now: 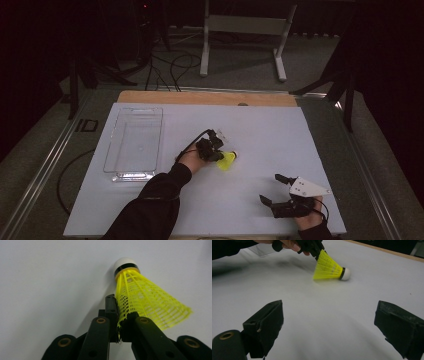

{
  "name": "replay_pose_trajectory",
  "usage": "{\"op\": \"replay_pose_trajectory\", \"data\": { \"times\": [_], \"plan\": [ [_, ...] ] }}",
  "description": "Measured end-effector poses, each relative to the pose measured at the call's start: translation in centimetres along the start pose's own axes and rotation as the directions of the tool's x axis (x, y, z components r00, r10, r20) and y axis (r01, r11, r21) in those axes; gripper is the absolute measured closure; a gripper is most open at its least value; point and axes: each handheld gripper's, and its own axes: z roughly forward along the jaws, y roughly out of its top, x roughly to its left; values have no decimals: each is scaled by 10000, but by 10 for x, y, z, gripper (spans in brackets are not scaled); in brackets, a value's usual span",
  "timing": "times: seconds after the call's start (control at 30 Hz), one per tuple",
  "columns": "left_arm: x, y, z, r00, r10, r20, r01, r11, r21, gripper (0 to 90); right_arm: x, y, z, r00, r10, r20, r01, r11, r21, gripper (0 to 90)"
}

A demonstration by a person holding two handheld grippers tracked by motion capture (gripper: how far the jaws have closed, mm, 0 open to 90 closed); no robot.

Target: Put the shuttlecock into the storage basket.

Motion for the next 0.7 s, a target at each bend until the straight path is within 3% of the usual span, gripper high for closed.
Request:
{"op": "replay_pose_trajectory", "data": {
  "times": [0.2, 0.7],
  "plan": [
    [-3, 4, -8, 9998, -79, -158, 72, 9991, -418, 894, 1, 0, 0, 10000, 1, -20, -1, 10000, 33, 88],
    [-2, 12, -40, 9980, -487, -409, 475, 9984, -292, 897, 1, 1, 0, 10000, 18, 28, -18, 10000, 26, 88]
  ]
}}
